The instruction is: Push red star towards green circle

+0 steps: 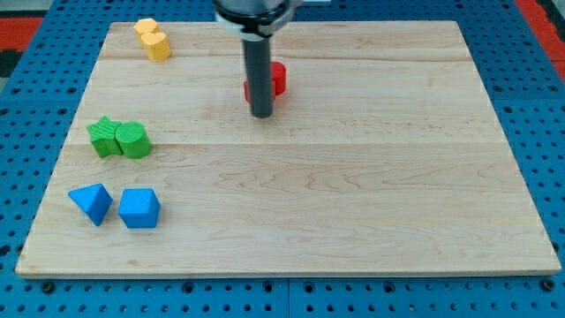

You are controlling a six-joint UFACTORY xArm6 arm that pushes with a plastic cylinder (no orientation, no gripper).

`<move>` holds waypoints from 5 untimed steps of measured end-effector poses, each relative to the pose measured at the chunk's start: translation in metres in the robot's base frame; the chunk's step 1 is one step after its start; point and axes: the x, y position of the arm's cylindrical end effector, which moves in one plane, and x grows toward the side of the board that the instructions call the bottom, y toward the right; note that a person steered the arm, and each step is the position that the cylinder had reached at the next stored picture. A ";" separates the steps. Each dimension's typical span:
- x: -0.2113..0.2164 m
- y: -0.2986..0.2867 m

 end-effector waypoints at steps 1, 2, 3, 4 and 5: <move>-0.019 0.041; -0.044 0.043; -0.056 0.023; -0.041 -0.030; -0.024 -0.051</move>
